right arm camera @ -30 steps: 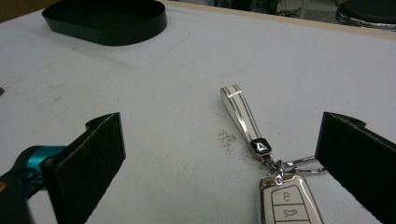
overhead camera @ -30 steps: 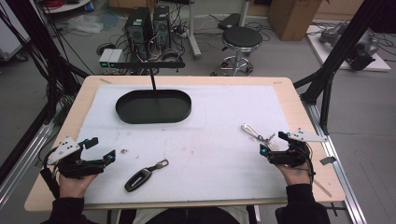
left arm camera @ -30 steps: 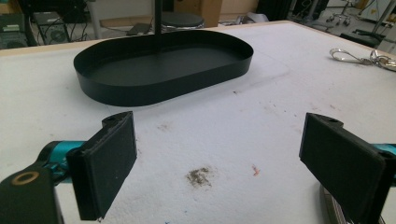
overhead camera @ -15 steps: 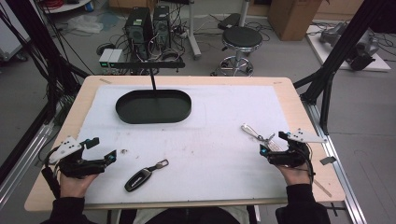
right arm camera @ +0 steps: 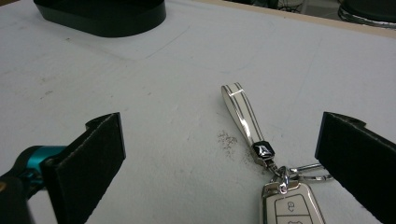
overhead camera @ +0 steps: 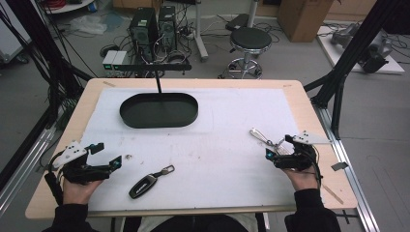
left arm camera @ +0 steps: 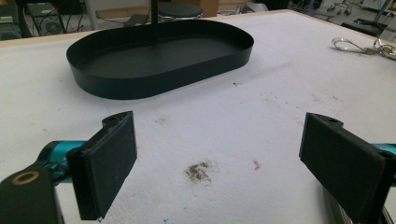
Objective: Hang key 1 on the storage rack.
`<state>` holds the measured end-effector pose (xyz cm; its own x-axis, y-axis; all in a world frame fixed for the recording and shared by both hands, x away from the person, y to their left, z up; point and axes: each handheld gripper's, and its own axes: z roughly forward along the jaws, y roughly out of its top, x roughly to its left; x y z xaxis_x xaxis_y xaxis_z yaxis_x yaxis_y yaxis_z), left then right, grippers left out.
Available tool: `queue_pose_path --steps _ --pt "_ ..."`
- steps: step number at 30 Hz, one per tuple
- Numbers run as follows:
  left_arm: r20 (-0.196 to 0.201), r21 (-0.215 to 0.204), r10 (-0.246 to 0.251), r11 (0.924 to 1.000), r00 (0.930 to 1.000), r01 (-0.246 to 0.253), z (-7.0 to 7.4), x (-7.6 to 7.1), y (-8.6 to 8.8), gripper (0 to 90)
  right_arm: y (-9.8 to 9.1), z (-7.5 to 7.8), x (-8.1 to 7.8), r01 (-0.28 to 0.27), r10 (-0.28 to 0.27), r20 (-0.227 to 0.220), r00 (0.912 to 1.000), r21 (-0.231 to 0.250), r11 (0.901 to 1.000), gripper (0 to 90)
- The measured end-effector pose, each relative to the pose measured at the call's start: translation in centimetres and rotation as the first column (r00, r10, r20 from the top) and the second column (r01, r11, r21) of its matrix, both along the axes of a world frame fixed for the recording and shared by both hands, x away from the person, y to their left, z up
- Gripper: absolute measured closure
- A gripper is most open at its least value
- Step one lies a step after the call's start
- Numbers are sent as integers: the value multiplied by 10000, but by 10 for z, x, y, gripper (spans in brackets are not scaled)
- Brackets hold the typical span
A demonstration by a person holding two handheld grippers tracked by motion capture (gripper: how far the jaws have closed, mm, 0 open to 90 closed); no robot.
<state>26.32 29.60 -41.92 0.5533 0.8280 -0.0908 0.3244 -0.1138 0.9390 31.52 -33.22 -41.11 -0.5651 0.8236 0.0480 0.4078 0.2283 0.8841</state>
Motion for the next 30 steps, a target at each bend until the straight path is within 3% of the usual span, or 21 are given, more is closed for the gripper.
queue_pose_path --steps 15,25,30 --pt "14 -88 50 9999 10000 -50 0 -1 0 116 13 9 23 -261 249 -190 9995 -685 9973 8" --pt "16 -138 69 9999 10000 -68 0 -1 1 116 19 19 45 -451 401 -537 9978 -949 9945 8" --pt "19 -141 30 9999 10000 -30 0 0 1 116 26 24 65 -625 516 -880 9948 -1259 9901 8"
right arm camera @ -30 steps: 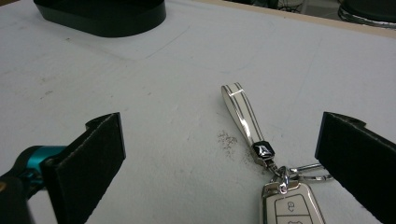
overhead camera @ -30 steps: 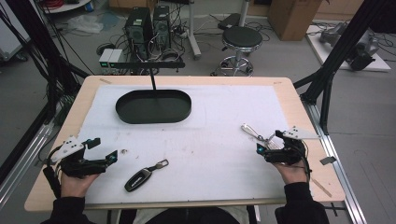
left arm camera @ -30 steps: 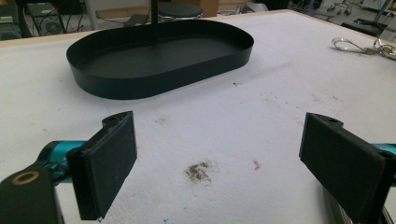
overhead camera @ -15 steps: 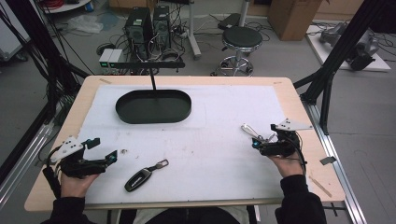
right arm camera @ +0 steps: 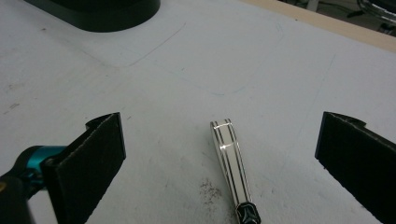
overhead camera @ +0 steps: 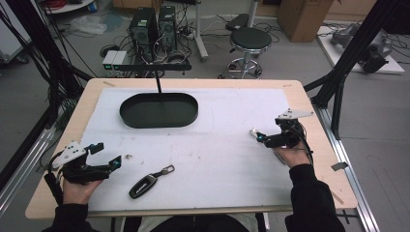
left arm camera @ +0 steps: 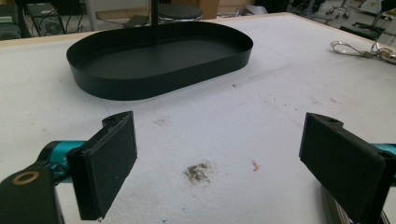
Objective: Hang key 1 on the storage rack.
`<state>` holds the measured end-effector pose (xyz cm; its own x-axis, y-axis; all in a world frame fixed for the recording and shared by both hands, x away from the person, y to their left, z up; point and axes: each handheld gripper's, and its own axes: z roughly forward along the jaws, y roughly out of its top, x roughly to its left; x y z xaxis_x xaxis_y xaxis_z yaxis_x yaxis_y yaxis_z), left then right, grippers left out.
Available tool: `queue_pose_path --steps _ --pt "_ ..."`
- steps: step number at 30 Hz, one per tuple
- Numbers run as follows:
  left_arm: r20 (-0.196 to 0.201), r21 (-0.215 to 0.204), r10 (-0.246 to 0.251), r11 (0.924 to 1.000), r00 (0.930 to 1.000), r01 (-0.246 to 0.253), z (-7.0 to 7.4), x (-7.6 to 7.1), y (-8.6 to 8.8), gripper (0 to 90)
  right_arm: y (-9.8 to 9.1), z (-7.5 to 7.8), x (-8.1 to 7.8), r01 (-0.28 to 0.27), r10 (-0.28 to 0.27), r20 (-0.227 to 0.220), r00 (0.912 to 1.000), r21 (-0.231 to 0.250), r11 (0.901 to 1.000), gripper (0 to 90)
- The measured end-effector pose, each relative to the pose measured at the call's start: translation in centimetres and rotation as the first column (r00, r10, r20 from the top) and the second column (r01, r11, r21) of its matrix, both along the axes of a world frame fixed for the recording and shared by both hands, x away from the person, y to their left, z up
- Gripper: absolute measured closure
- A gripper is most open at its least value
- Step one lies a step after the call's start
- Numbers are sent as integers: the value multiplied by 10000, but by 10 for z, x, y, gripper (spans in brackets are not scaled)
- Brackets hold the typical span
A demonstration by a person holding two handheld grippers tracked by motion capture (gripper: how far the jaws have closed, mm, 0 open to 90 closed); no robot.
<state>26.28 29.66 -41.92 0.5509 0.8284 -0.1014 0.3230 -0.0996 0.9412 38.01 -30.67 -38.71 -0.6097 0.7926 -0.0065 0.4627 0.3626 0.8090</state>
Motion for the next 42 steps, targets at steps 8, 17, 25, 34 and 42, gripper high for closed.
queue_pose_path --steps 8,17,25,34,42 --pt "-7 -8 8 10000 10000 -8 0 0 0 116 6 -16 33 20 -97 -920 9957 -843 9964 9" --pt "-4 -16 -48 10000 10000 48 0 0 1 116 1 -32 47 125 -356 -1748 9840 -1316 9912 42" --pt "27 -49 -52 10000 10000 52 0 0 1 116 7 -38 48 -479 117 -2200 9754 -1596 9860 272" --pt "41 -59 -72 10000 10000 72 0 1 1 117 17 -40 45 -903 356 -2161 9757 -2492 9642 612" --pt "51 -63 -65 10000 10000 66 0 1 1 117 18 -40 44 -648 64 -2473 9689 -2287 9713 749"
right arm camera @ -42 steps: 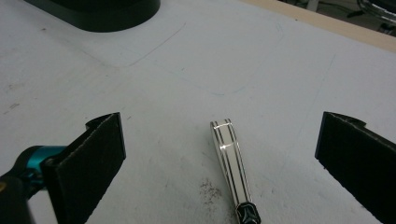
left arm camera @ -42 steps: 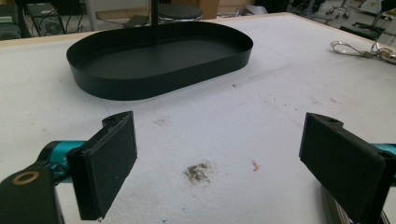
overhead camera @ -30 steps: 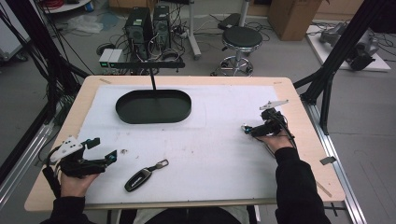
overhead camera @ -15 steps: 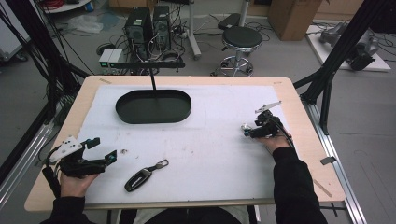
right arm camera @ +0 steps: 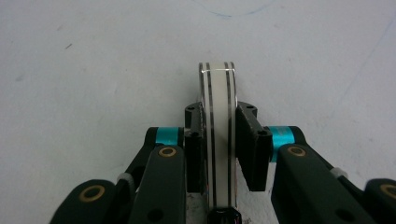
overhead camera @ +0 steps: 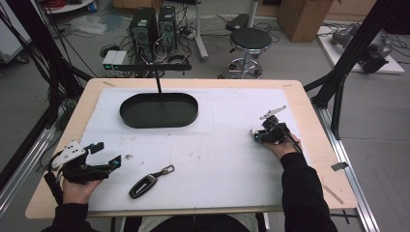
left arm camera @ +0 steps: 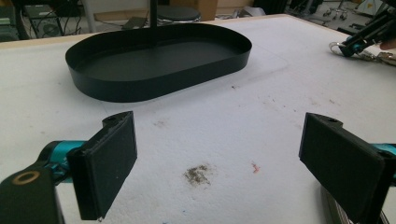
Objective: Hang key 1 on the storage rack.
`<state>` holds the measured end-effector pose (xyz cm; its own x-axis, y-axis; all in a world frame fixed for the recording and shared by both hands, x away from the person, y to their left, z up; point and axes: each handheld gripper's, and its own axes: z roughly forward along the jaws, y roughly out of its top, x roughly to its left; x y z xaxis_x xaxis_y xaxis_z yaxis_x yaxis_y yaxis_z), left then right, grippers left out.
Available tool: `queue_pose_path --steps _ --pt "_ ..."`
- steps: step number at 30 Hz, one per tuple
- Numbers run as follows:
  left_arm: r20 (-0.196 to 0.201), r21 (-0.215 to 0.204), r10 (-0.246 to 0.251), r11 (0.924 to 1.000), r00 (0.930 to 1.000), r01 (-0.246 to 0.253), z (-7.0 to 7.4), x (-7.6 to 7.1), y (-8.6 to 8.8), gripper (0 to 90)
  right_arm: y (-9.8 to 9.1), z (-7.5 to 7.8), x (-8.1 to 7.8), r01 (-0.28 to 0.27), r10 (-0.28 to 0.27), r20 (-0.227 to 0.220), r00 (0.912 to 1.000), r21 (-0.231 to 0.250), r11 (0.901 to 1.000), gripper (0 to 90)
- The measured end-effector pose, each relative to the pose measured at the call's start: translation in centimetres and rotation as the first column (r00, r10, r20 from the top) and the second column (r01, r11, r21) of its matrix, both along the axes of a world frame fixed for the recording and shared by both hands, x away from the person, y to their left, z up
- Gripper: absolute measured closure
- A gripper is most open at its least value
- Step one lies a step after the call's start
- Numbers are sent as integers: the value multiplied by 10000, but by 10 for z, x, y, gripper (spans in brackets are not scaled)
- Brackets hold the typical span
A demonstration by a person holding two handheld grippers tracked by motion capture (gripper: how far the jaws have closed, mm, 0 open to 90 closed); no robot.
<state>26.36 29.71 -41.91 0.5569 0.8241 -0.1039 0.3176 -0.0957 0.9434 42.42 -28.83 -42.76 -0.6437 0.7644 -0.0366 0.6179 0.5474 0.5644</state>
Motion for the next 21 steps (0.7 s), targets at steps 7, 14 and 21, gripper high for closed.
queue_pose_path --steps 7,14,21 --pt "-10 9 9 10000 10000 -9 0 0 0 118 -5 2 1 294 -282 -224 9994 529 9982 749" --pt "-24 -5 35 10000 10000 -35 0 1 0 118 -18 13 0 1045 -899 -717 9934 2352 9663 749" --pt "-20 -6 42 10000 10000 -42 0 1 0 119 -23 40 -6 933 -905 -229 9956 2848 9540 749"
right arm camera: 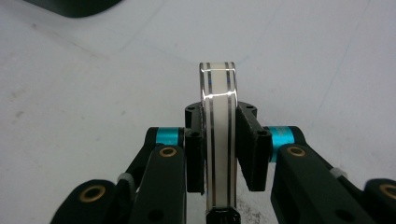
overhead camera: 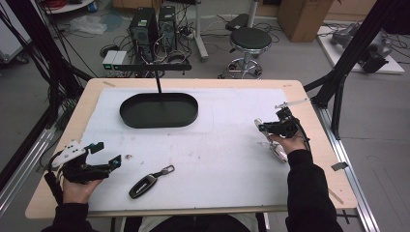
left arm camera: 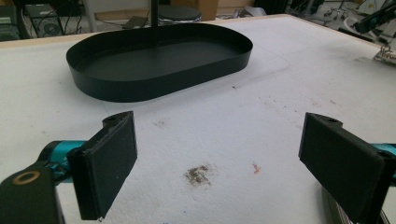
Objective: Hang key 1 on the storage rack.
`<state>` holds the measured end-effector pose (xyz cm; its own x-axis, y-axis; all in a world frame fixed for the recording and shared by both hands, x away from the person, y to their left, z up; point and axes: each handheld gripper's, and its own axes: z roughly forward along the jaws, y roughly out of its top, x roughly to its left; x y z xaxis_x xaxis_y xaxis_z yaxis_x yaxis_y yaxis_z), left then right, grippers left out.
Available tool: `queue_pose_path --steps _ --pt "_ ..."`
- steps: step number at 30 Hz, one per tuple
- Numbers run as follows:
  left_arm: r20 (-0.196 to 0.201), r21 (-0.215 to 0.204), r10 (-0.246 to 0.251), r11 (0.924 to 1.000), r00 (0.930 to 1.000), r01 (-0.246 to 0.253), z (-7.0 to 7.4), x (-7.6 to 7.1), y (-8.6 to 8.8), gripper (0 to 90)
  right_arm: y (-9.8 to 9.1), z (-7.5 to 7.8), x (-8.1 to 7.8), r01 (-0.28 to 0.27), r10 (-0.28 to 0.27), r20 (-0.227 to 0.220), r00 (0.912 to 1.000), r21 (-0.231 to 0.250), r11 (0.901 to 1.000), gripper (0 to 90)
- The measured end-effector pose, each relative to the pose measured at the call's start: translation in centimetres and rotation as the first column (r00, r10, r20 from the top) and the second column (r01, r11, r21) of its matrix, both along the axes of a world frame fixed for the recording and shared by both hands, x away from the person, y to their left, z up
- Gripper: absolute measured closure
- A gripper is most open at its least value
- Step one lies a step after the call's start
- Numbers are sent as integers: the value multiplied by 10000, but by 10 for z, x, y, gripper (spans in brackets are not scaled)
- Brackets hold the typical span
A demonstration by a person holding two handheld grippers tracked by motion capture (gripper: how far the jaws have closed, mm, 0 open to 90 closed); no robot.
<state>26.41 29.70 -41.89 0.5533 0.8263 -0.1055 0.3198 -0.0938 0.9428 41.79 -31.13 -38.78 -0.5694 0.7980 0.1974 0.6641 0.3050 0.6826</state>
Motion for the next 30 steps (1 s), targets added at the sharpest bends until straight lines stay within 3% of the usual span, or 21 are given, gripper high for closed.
queue_pose_path --steps 3,4,5,8,12,16,23,30 --pt "7 5 1 10000 10000 -1 0 0 0 119 3 22 -3 -186 169 467 9988 364 9992 749" --pt "7 5 1 10000 10000 -1 0 0 0 122 3 22 -3 -186 169 467 9988 364 9992 749" --pt "28 12 -15 10000 10000 15 0 0 0 123 6 33 -3 -328 294 667 9973 511 9982 749" --pt "62 99 -11 10000 10000 10 0 1 -1 123 13 45 -4 -543 490 913 9946 555 9970 749" --pt "15 125 -57 9999 10000 57 0 1 -2 122 20 55 -3 -705 644 988 9930 588 9958 749" --pt "24 77 -56 10000 10000 56 0 1 -1 120 29 70 -2 -1013 893 1123 9897 1062 9892 749" --pt "38 27 -115 9999 9999 114 0 3 -1 121 49 89 -2 -1520 1341 1356 9817 1319 9795 748" --pt "25 -48 -111 9999 9999 111 -1 4 0 120 80 104 4 -2139 1955 1569 9681 1102 9706 749"
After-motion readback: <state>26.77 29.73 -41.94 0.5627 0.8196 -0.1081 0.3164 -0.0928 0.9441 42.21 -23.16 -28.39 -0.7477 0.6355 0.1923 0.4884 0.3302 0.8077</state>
